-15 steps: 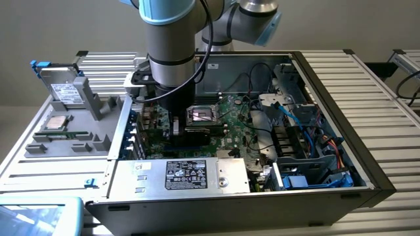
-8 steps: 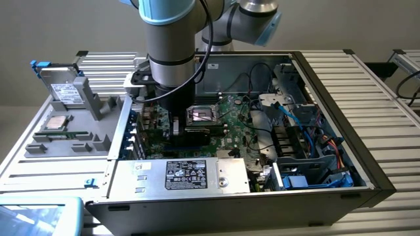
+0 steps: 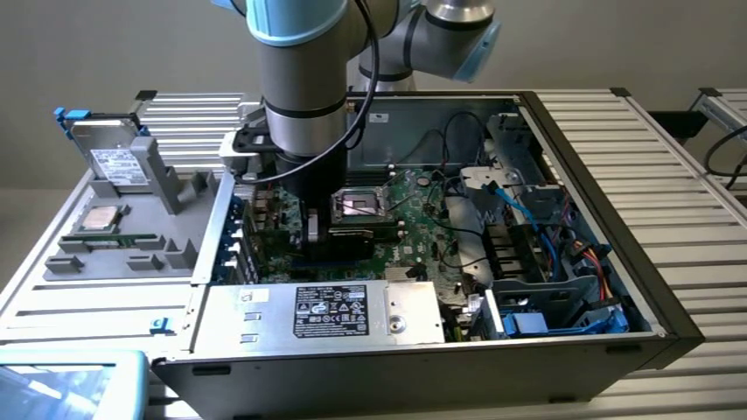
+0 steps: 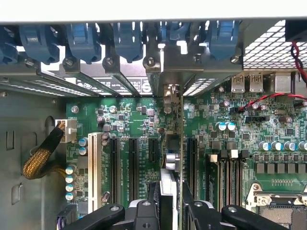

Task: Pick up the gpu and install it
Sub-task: 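Insert the gpu into the slot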

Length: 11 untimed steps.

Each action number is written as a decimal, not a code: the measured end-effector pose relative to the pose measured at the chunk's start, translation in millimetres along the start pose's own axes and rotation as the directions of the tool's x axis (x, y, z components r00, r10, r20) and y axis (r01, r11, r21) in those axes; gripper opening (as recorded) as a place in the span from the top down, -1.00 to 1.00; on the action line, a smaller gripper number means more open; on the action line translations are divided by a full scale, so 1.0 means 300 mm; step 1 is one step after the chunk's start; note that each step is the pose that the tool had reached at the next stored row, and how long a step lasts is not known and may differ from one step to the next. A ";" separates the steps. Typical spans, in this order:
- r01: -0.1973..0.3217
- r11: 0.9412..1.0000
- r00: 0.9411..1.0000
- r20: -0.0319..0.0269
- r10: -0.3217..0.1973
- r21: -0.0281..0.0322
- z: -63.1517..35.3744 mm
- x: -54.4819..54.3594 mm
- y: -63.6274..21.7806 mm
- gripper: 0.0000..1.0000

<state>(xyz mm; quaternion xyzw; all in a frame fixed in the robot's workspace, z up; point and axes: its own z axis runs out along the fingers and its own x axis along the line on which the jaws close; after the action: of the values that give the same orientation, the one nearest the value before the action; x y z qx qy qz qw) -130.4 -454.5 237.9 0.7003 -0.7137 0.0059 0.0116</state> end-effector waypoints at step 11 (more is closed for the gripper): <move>0.007 1.000 1.000 0.000 -0.007 0.000 0.000 0.001 0.003 0.44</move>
<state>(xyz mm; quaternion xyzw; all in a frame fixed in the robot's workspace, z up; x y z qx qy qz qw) -131.4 -454.8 237.9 0.7028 -0.7113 0.0060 0.0116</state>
